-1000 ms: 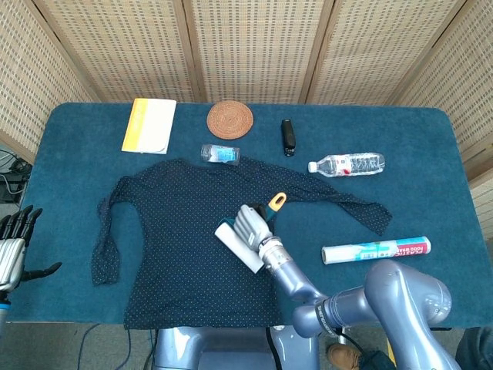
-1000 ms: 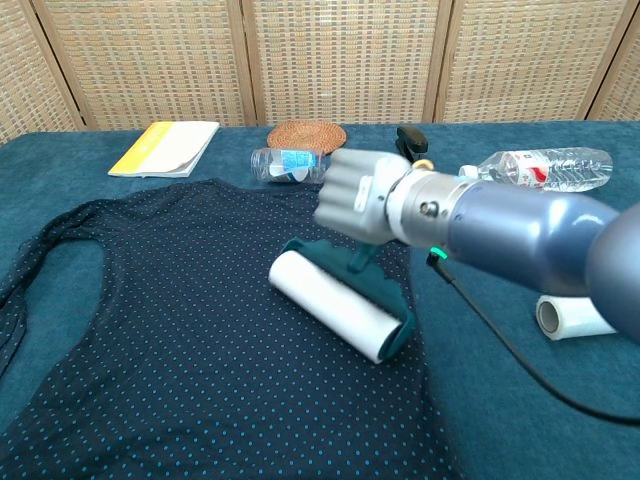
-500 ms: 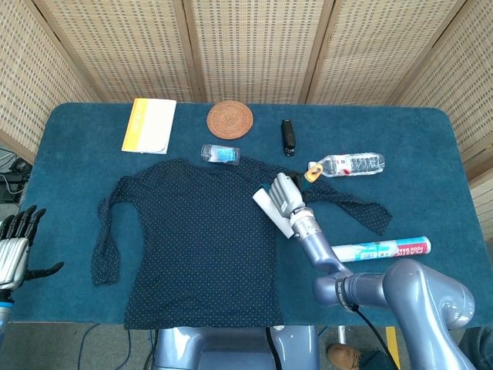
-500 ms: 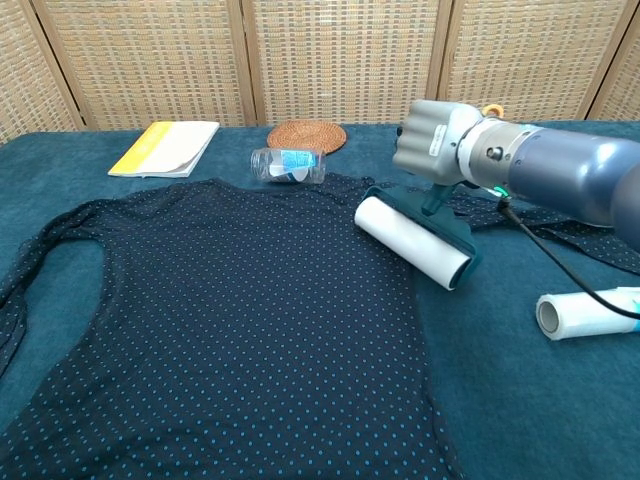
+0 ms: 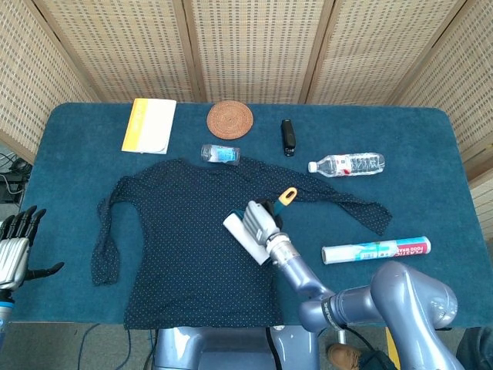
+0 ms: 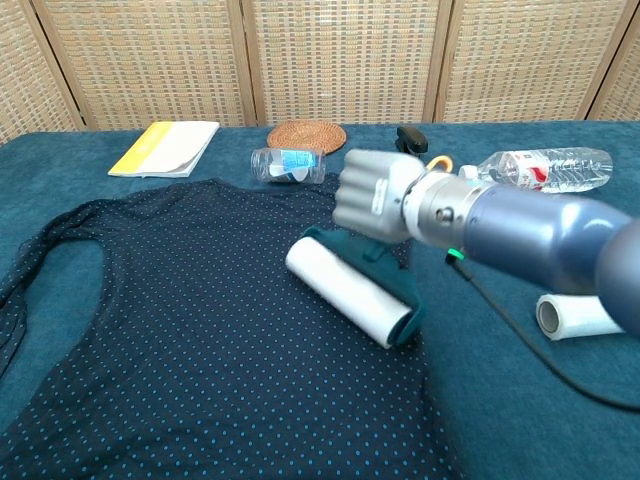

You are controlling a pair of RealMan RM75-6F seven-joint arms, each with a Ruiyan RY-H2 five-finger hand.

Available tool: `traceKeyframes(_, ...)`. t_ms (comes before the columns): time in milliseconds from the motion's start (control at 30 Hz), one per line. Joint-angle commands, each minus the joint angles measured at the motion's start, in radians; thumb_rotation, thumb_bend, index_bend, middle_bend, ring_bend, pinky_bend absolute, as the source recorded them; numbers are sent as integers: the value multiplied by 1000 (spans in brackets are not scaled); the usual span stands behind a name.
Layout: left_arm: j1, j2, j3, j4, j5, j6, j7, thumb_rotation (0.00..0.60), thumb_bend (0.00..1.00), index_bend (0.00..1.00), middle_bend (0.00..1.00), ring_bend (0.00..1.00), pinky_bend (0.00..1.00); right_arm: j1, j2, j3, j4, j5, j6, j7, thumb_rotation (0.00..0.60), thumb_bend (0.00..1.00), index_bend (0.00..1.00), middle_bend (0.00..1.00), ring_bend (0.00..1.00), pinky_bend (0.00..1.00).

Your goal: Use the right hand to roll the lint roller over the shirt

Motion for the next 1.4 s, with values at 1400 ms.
traceKeyframes(1400,-5,-9,5,1,1,-4,19,600,0,0,0,0,0,-83,46,-42,113,-76,2,11,600,682,710,1000,1000,1000)
